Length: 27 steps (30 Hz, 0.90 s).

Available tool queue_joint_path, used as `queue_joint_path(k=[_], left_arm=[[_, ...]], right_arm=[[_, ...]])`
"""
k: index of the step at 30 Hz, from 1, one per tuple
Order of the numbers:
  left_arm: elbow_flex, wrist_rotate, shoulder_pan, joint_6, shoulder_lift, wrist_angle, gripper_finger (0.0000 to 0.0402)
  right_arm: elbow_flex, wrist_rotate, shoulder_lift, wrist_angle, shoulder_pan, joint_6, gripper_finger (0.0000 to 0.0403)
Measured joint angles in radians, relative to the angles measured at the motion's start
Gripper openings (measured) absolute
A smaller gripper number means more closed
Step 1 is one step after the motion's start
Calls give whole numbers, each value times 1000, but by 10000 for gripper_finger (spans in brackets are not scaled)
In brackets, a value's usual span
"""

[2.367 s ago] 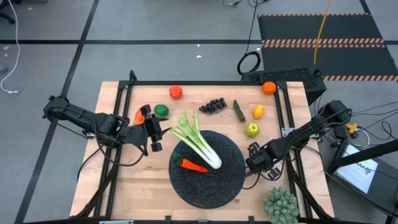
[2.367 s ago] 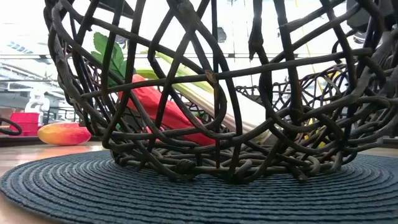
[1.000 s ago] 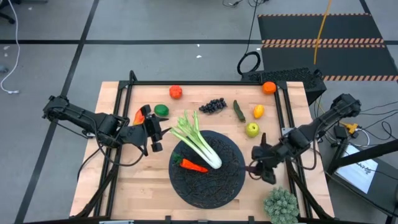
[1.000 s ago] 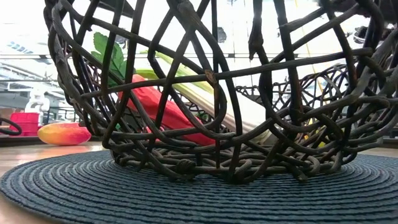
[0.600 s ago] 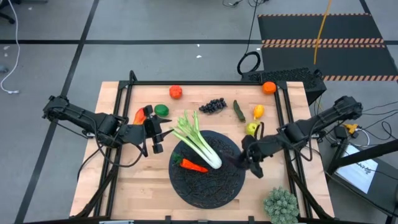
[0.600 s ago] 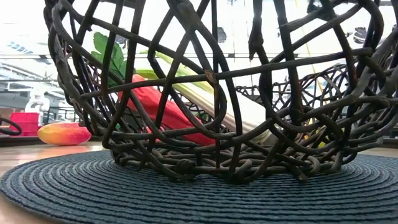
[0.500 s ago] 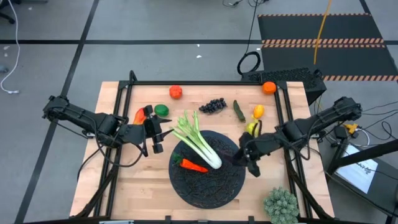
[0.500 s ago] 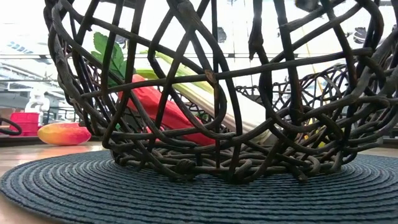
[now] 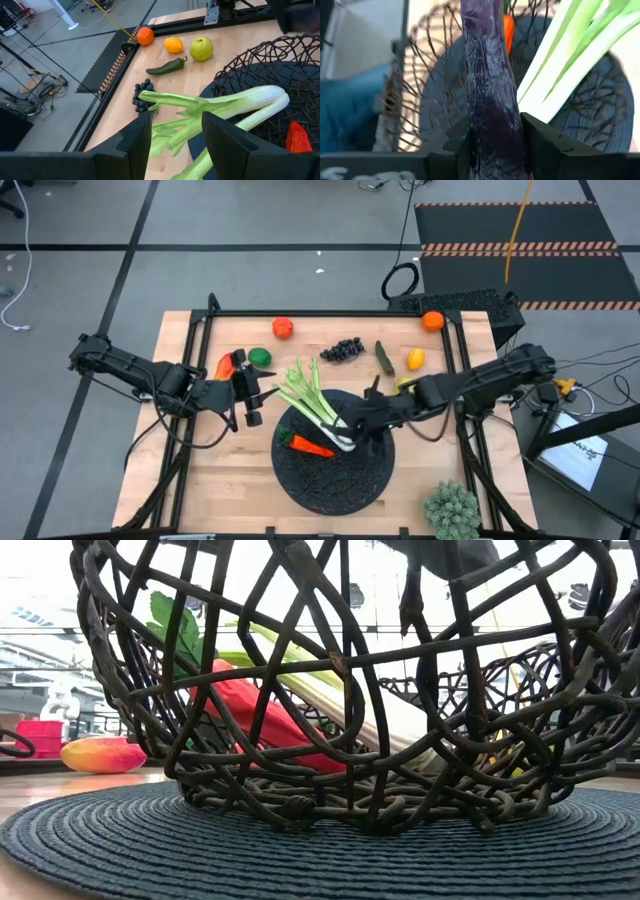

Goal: Build produce basket
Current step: Put the violet eggplant into the black mesh basket, then put the red mango into the black mesh basket

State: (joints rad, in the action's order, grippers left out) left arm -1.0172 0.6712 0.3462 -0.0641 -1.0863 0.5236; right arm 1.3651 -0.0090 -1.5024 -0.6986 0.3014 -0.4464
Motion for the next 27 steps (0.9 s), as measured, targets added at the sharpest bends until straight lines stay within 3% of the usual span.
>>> queue_joint_path(k=[13,27], left_arm=[[0,0,1,2,0,5,177],[0,0,1,3,0,4,177]], right_arm=[[0,-117,-176,-62,28,137,153],[0,-121,-193,-61,28,205,210]])
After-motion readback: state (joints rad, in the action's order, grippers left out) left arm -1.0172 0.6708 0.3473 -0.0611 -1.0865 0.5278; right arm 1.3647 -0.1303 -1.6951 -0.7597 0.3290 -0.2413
